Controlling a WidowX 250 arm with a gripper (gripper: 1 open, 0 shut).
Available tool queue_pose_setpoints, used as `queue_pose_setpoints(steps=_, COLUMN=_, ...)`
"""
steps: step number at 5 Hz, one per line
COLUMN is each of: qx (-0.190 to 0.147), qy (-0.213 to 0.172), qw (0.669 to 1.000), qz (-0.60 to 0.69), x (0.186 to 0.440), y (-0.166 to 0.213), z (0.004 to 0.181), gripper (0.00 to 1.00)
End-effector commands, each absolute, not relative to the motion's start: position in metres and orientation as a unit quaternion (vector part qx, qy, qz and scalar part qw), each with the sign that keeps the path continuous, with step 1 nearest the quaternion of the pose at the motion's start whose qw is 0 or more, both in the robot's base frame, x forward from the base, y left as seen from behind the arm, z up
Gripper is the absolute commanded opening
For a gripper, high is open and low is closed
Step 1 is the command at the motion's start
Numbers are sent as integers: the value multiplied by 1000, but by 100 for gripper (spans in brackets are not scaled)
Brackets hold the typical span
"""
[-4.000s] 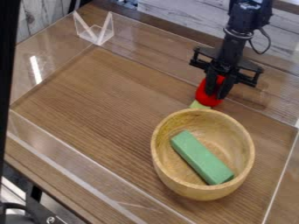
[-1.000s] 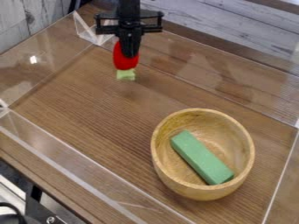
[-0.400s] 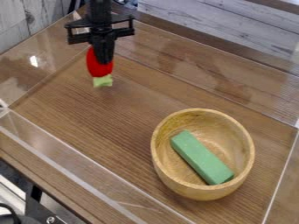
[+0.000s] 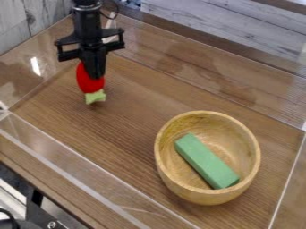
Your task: Move the red object to the left side of the table
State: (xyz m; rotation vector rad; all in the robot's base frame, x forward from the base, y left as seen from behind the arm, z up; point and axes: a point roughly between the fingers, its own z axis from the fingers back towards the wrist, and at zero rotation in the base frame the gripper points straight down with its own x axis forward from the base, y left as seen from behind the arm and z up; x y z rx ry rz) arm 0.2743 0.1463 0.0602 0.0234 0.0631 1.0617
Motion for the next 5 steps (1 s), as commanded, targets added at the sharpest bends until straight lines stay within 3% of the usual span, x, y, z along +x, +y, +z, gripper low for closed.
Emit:
queue_pose_setpoints(steps=1, qx=12, qy=9, qw=867, qz=498, x=271, y=150, z=69, gripper=100)
queue_pose_setpoints(steps=2, qx=13, qy=15, qw=877, qz=480, x=269, y=159, z=72, gripper=0)
queue_pose_setpoints(steps=3, qx=12, qy=23, qw=886, qz=463, x=266, y=169, z=75, gripper=0)
queue_pose_setpoints(steps=5, qx=12, qy=42, qw=827, qz=560, x=266, y=167, z=44, gripper=0)
